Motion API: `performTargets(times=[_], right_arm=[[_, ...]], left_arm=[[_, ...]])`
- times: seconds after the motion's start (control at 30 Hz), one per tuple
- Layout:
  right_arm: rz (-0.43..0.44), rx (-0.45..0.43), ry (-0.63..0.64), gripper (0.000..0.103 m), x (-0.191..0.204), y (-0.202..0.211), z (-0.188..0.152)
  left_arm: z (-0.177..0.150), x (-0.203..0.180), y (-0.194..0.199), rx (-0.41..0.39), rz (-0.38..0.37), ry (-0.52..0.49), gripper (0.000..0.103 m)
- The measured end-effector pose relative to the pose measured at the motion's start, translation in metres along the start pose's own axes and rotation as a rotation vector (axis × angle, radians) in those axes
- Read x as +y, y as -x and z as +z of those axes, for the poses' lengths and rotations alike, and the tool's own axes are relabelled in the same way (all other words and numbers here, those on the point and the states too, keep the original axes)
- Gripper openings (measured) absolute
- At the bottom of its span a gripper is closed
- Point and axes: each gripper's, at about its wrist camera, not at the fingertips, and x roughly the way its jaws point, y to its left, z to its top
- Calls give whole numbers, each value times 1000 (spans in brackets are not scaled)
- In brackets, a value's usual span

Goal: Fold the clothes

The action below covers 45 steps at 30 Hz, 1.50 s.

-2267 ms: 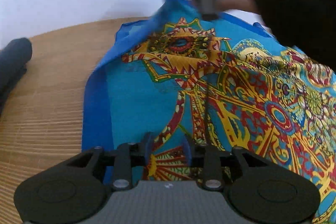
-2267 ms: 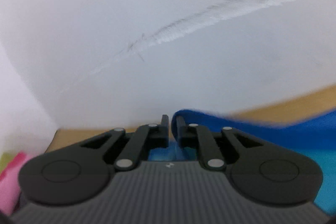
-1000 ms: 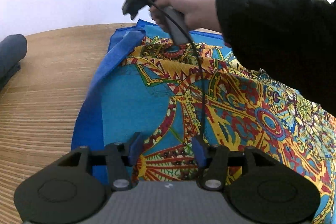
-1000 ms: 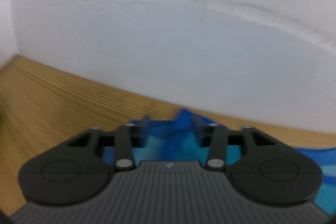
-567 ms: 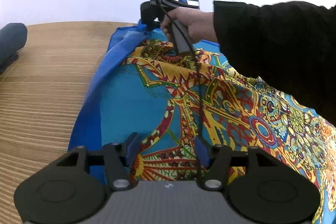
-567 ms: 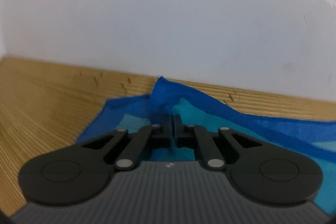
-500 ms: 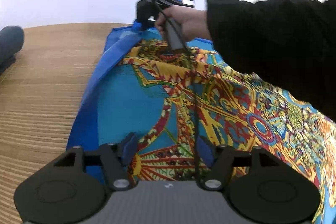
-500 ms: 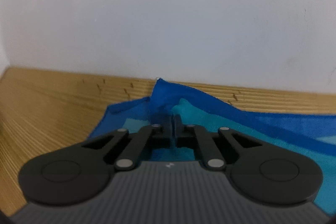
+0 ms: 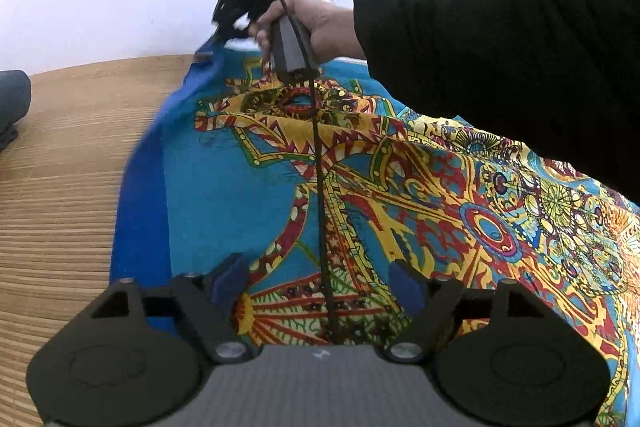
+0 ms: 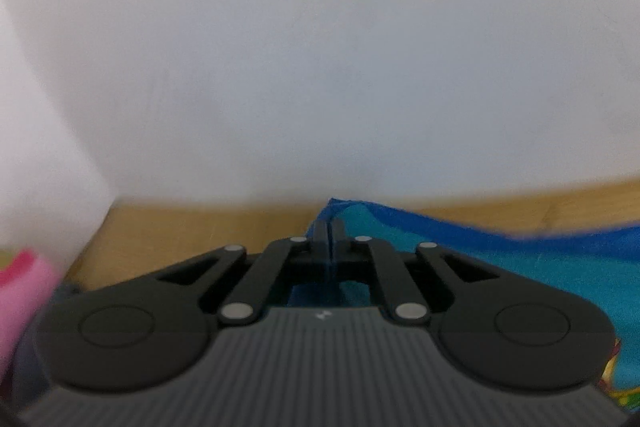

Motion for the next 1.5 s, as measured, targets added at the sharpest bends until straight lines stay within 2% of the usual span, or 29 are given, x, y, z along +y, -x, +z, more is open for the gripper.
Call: performTargets(times=[0.07,0.17,0.23,0.27,0.33,0.43,0.53,0.6,0.7,0.83,0.97,1.17,1.3,1.37,1.5], right_arm=[[-34,26,-26,8,-1,-7,-7],[-84,-52,-115,16,-1,18,-12],[-81,-51,-170,34,-1,46,-18],[-77,-43,-187,37,-1,64,-24],[-69,-10,-193,39,-3,110,-43],[-100,35,-177,39,-5,185,-90],[-209,58,-163,40,-16,286,-139],[-322,64,-150,40,-24,353,-179],[-473,51,-190,40,-38,431,-234],[-653,50,-276,40,-63,503,-298],[-785,-20,-329,40,-76,570,-353],[-945,-131,-433,40,-117,672,-418],[-977,-230,-565,40,-164,734,-464],[-986,-246,-526,40,-181,758,-482],[-982,-224,-340,41,-213,780,-502]], left_arm=[[0,0,0,3,5,-5,80],[2,-1,2,19,18,-5,80],[5,2,4,43,14,16,80],[6,3,6,57,3,36,80],[9,8,11,92,-29,91,81],[8,9,26,128,-61,150,81],[3,4,42,157,-80,173,81],[-2,-6,53,177,-80,159,81],[-13,-27,68,213,-59,106,81],[-29,-56,86,272,-79,80,81],[-43,-89,96,318,-96,44,80],[-39,-166,111,273,-106,-63,81],[-42,-228,111,259,-61,-80,81],[-48,-251,110,263,-22,-48,81],[-61,-278,112,270,90,19,80]])
